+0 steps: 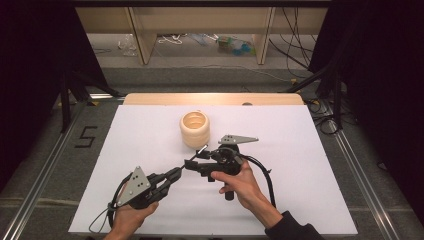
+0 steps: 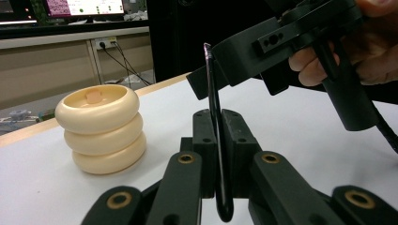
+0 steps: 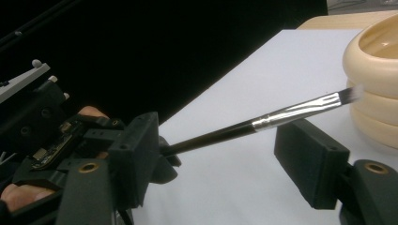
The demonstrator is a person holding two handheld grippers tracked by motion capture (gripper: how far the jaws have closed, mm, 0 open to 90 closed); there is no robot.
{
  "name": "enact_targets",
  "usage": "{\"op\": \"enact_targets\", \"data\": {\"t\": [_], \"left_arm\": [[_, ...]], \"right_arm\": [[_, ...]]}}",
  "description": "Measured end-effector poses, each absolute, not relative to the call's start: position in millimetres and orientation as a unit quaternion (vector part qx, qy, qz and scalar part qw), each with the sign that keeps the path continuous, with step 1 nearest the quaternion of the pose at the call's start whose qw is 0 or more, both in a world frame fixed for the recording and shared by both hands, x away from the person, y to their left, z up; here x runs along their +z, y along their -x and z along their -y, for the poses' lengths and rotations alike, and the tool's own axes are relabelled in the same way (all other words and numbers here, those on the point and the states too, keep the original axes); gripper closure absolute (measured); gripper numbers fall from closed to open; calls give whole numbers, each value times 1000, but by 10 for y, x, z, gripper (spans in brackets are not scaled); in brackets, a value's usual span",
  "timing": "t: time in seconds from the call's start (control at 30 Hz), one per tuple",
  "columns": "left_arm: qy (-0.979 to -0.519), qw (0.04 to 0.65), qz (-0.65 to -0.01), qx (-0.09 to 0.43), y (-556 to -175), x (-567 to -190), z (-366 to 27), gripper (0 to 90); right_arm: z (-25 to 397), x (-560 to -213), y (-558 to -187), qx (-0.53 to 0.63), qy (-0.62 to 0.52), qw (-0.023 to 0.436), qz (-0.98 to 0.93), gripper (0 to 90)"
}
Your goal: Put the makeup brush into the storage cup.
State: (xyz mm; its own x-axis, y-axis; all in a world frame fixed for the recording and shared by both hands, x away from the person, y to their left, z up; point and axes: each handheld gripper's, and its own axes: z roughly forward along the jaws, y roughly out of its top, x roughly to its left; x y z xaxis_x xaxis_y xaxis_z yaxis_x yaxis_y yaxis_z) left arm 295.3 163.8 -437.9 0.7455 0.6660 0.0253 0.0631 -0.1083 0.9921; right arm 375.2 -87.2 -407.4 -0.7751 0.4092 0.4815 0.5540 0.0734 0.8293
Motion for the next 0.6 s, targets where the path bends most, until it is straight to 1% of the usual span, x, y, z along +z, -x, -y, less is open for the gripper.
{"op": "enact_targets", "data": {"t": [0.13,0.17,0.2,0.23,0.3,0.4,0.43,0.6], "left_arm": [[-703,618,-255,245,-2937,-4373,-1620,849],[-704,617,-252,246,-2936,-4371,-1621,848],[-705,616,-251,246,-2934,-4371,-1620,849],[-705,617,-251,245,-2933,-4371,-1619,848],[-703,618,-252,246,-2931,-4372,-1618,848],[-702,618,-251,247,-2933,-4371,-1621,849],[-703,618,-250,247,-2935,-4371,-1622,849],[-705,615,-254,244,-2925,-4373,-1615,848]], "right_arm": [[863,-4079,-3745,-595,328,72,731,368],[862,-4090,-3756,-601,319,63,730,378],[861,-4080,-3745,-598,326,74,729,384],[863,-4078,-3746,-599,326,76,728,394],[867,-4082,-3756,-605,321,69,726,416],[866,-4080,-3746,-602,325,80,725,437],[866,-4084,-3750,-606,321,75,724,443],[873,-4094,-3752,-611,320,82,719,469]]}}
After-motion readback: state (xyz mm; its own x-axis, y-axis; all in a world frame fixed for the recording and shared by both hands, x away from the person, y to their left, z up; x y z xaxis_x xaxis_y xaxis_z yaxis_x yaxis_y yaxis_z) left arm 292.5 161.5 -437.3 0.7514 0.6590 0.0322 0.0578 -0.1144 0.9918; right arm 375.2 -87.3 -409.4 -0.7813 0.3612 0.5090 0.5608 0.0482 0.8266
